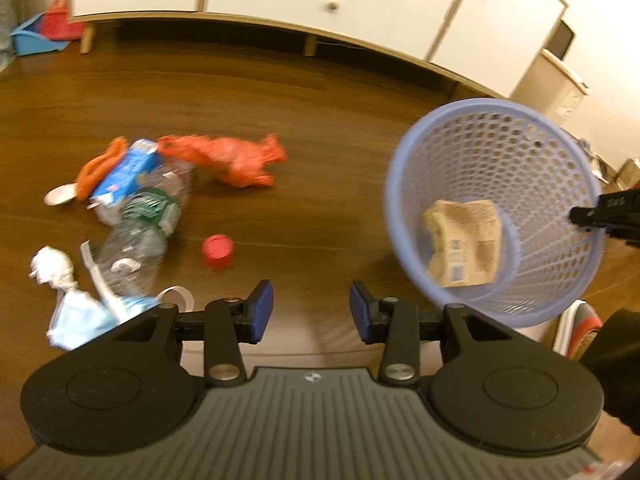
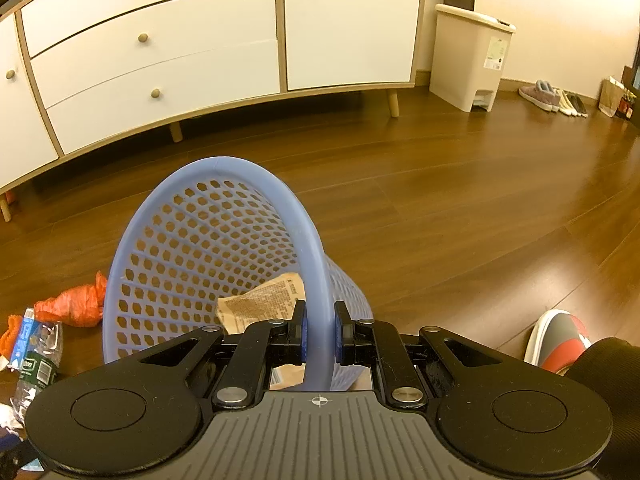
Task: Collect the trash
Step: 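Move the left tool back to the pile and grasp the white toothbrush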
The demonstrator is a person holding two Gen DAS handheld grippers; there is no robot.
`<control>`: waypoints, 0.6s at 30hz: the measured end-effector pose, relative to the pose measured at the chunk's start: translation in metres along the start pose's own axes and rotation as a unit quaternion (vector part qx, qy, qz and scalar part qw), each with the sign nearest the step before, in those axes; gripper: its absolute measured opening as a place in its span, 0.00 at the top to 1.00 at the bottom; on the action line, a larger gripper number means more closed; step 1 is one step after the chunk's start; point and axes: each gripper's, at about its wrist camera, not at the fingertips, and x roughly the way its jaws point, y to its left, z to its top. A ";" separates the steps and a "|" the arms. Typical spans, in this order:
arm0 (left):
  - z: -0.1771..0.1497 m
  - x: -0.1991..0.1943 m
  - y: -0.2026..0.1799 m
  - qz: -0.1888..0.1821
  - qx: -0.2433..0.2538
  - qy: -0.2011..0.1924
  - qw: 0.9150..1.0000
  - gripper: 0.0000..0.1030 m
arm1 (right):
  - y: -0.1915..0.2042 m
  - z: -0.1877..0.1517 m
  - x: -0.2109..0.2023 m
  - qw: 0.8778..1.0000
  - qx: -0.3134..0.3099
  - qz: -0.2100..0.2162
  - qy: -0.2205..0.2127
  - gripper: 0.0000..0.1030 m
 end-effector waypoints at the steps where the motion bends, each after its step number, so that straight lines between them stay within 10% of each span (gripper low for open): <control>1: -0.003 -0.001 0.007 0.008 -0.003 0.001 1.000 0.62 | 0.000 0.001 0.000 1.000 0.001 -0.001 0.000 0.91; 18: -0.045 0.009 0.108 0.128 -0.082 0.043 0.988 0.54 | 0.000 -0.002 0.002 1.000 -0.001 -0.006 -0.003 0.91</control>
